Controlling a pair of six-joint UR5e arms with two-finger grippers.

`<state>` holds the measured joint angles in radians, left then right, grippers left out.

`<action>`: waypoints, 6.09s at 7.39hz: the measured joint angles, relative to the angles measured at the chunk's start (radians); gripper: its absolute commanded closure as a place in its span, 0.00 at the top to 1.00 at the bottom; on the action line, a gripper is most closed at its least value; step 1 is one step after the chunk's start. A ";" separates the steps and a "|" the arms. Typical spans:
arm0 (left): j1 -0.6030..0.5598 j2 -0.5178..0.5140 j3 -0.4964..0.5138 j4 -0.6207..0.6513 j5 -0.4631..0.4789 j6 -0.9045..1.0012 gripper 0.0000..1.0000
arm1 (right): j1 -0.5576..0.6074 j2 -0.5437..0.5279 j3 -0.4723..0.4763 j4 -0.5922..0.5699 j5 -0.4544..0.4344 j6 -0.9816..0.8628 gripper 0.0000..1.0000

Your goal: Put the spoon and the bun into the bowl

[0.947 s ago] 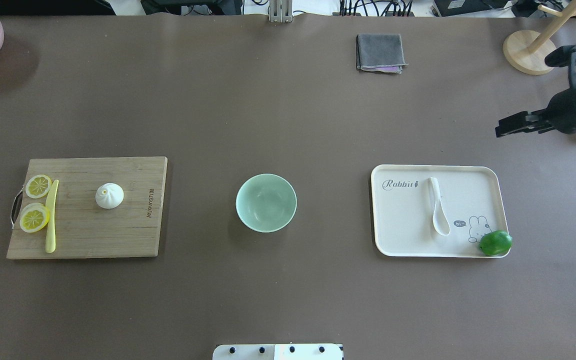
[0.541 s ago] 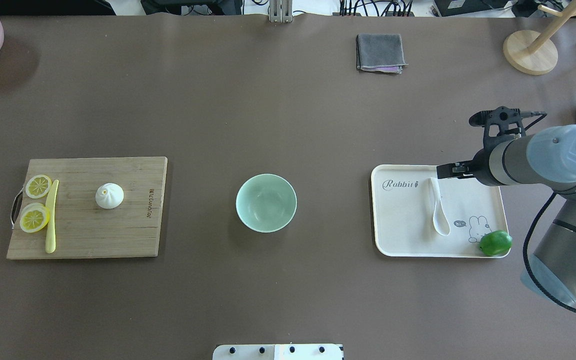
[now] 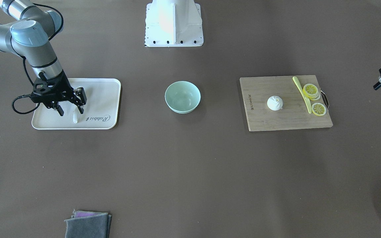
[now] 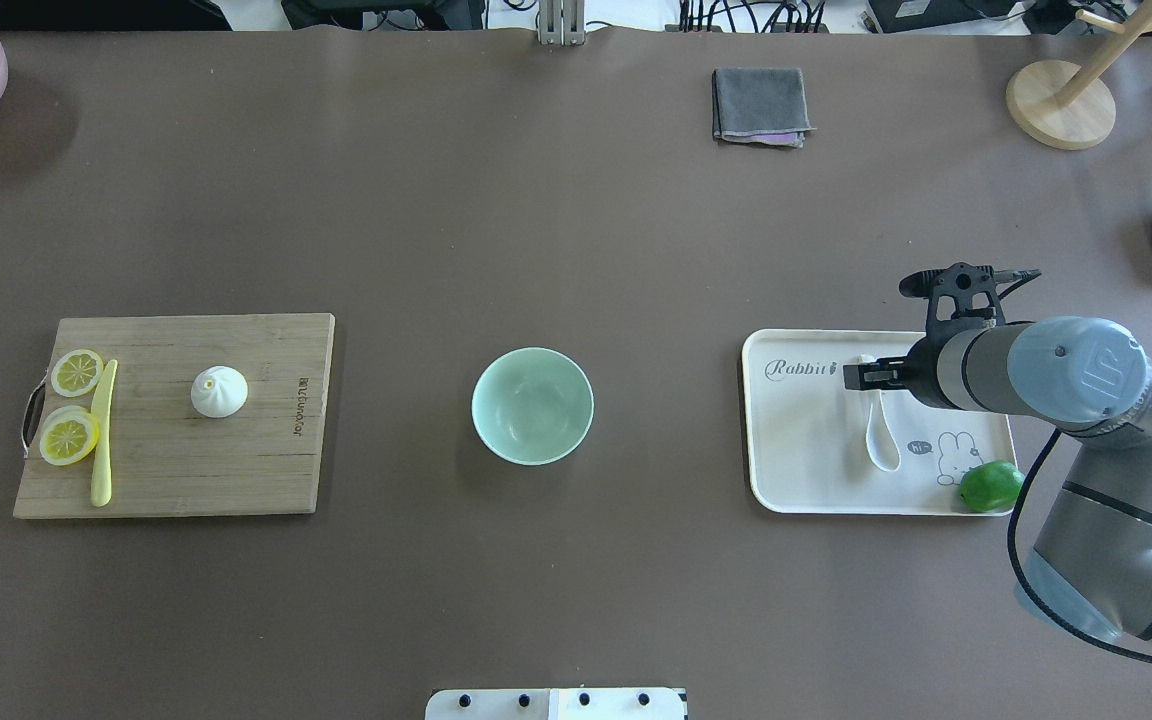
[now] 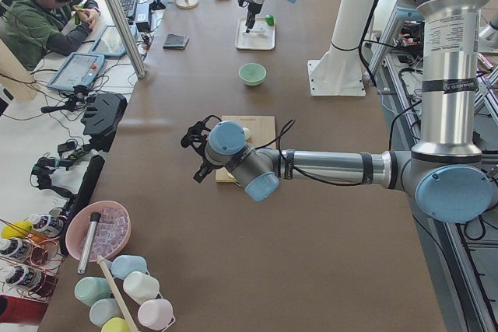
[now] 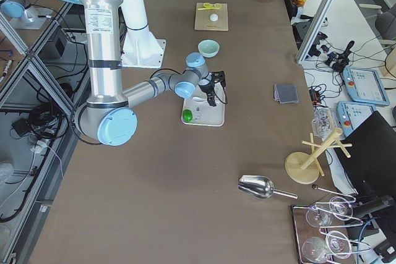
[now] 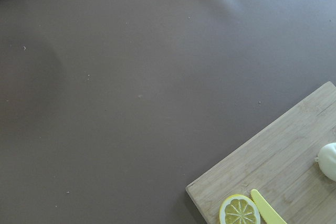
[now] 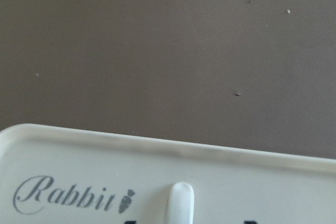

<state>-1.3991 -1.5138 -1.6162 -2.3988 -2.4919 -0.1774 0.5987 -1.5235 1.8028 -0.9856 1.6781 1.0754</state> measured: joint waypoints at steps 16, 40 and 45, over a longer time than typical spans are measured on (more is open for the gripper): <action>0.005 -0.014 0.028 -0.010 -0.002 0.001 0.98 | -0.190 0.636 -0.106 -0.637 -0.147 0.598 0.00; 0.280 -0.024 -0.143 -0.020 0.183 -0.328 0.98 | -0.081 0.645 0.026 -0.695 -0.164 0.345 1.00; 0.652 -0.039 -0.202 -0.021 0.616 -0.439 0.97 | 0.287 0.227 0.150 -0.418 0.311 -0.246 1.00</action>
<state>-0.7471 -1.5526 -1.8183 -2.4196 -1.8756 -0.6164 0.8862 -1.2960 1.9531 -1.4038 1.9893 0.8294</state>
